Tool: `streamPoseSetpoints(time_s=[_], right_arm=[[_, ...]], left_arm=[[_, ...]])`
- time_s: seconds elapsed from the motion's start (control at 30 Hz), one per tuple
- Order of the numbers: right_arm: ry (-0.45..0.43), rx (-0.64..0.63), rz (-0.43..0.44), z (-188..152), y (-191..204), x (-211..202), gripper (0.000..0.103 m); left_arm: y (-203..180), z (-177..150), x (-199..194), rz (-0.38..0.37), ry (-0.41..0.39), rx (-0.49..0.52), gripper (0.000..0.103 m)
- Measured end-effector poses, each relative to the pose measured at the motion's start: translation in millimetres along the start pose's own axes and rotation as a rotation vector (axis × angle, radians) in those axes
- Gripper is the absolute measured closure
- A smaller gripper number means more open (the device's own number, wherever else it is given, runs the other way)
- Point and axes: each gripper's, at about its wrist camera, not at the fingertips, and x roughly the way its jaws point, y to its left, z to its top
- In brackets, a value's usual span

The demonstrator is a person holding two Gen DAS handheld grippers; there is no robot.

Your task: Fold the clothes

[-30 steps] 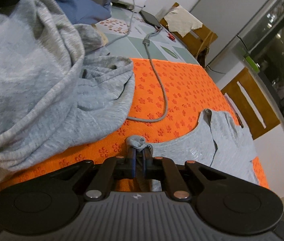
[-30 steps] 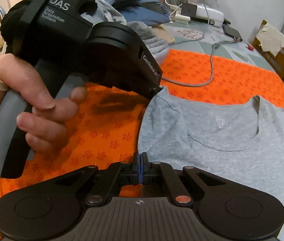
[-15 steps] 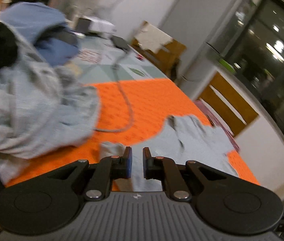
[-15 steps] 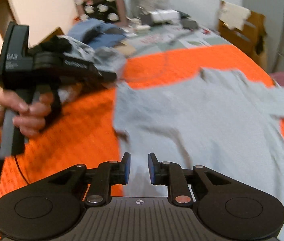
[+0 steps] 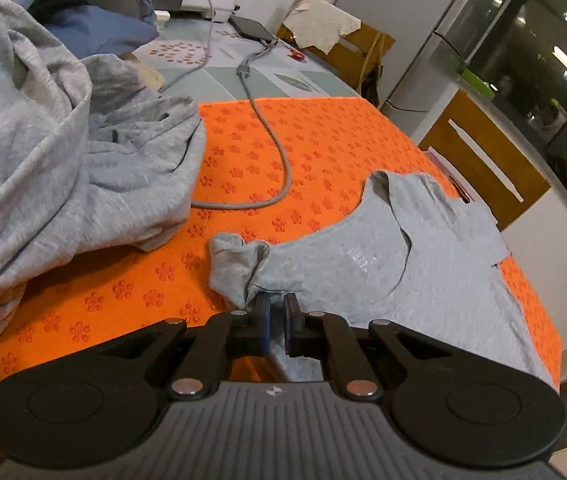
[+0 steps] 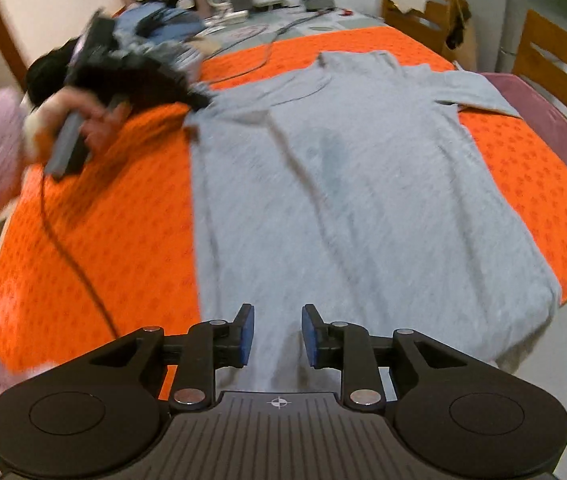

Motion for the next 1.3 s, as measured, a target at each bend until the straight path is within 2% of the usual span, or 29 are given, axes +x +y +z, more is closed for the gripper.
streamPoseSetpoints(time_s=[0.2, 0.4, 0.47, 0.5, 0.53, 0.6, 0.73, 0.97, 1.07, 1.2, 1.3], right_arm=[[-0.004, -0.052, -0.057, -26.2, 25.4, 0.0, 0.074], [-0.001, -0.079, -0.106, -43.1, 41.5, 11.0, 0.075], [-0.008, -0.093, -0.127, -45.7, 46.2, 10.7, 0.080], [-0.008, -0.095, -0.131, -46.5, 46.9, 10.5, 0.091], [-0.007, -0.092, -0.133, -47.0, 46.7, 10.4, 0.097], [-0.006, -0.089, -0.141, -46.5, 45.0, 8.2, 0.099], [-0.014, -0.083, -0.149, -46.3, 41.3, -3.7, 0.100], [0.039, -0.109, -0.138, -58.0, 37.8, -19.5, 0.100], [0.066, -0.101, -0.117, -63.2, 36.3, -13.9, 0.100], [0.071, -0.070, -0.081, -63.6, 30.3, -11.4, 0.097], [0.042, -0.041, -0.058, -58.6, 21.0, -23.5, 0.090]], left_arm=[[8.1, 3.6, 2.0, -0.011, -0.002, -0.068, 0.095], [6.9, 3.5, 0.2, -0.005, -0.007, -0.066, 0.095], [7.4, 3.4, 0.5, -0.008, -0.007, -0.061, 0.095], [7.7, 3.1, 0.6, -0.008, -0.008, -0.059, 0.096], [8.1, 2.8, 0.8, -0.007, -0.009, -0.058, 0.096], [8.8, 2.1, 1.1, -0.005, -0.012, -0.056, 0.099], [9.3, 0.7, 0.7, -0.002, -0.019, -0.060, 0.099], [9.2, -1.1, 0.1, 0.004, -0.031, -0.058, 0.100], [8.7, -1.5, 0.1, 0.007, -0.034, -0.053, 0.100], [6.7, -1.0, 0.5, 0.015, -0.035, -0.046, 0.100], [5.7, 1.0, 0.3, 0.023, -0.021, -0.060, 0.100]])
